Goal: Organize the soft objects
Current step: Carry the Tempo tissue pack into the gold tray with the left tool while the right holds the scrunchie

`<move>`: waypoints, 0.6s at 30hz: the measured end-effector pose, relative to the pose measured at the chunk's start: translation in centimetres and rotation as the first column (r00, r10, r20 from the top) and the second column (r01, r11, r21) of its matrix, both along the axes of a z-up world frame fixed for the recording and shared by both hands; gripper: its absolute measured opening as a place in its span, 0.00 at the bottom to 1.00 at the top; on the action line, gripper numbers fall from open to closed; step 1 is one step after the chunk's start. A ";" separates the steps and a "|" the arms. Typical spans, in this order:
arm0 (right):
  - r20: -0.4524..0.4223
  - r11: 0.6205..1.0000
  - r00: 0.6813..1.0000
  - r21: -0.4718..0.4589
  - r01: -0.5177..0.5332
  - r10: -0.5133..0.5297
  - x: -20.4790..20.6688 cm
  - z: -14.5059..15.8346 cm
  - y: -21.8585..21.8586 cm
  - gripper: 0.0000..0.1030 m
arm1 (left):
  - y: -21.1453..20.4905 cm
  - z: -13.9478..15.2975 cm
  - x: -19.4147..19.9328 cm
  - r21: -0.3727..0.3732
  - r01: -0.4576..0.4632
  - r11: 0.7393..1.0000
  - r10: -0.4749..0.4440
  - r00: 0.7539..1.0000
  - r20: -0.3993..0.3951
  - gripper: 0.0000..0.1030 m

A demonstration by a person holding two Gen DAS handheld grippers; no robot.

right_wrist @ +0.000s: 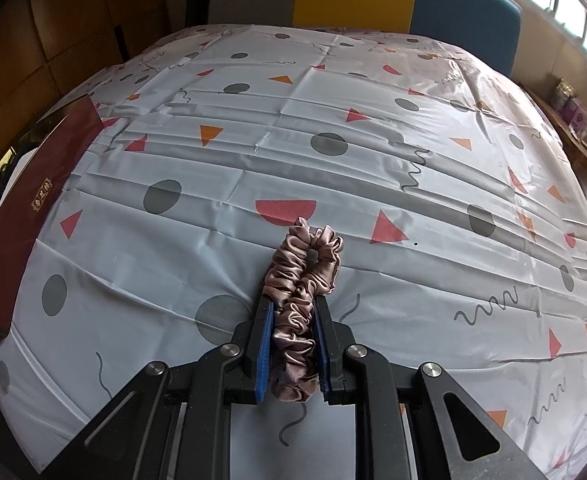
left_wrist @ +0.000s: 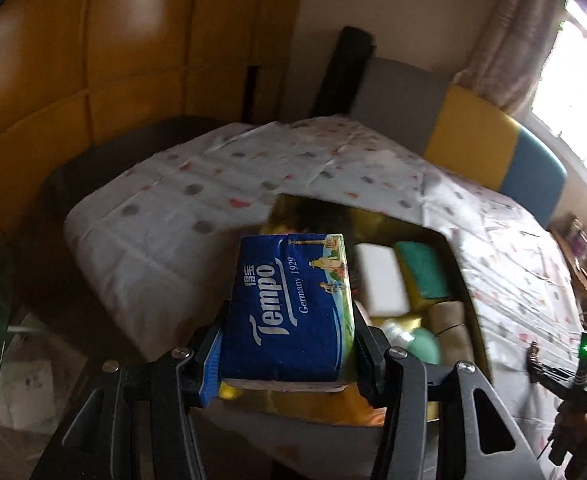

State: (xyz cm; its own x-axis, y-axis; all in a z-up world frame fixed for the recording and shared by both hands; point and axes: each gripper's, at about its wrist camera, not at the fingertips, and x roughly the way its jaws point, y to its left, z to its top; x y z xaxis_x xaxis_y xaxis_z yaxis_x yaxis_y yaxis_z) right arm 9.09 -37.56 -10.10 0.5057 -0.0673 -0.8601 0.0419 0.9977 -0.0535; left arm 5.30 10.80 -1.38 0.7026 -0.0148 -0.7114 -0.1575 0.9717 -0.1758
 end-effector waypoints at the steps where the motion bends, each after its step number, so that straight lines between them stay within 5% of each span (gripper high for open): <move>1: 0.000 1.000 1.000 -0.001 0.000 0.000 0.0 0.0 0.0 0.18 | 0.2 -0.4 0.1 -0.007 -0.006 1.000 0.005 1.000 -0.011 0.51; 18: -0.001 1.000 1.000 -0.010 -0.002 0.002 0.0 0.0 0.1 0.18 | -2.7 -5.4 3.0 0.006 0.051 0.999 -0.049 0.990 -0.134 0.51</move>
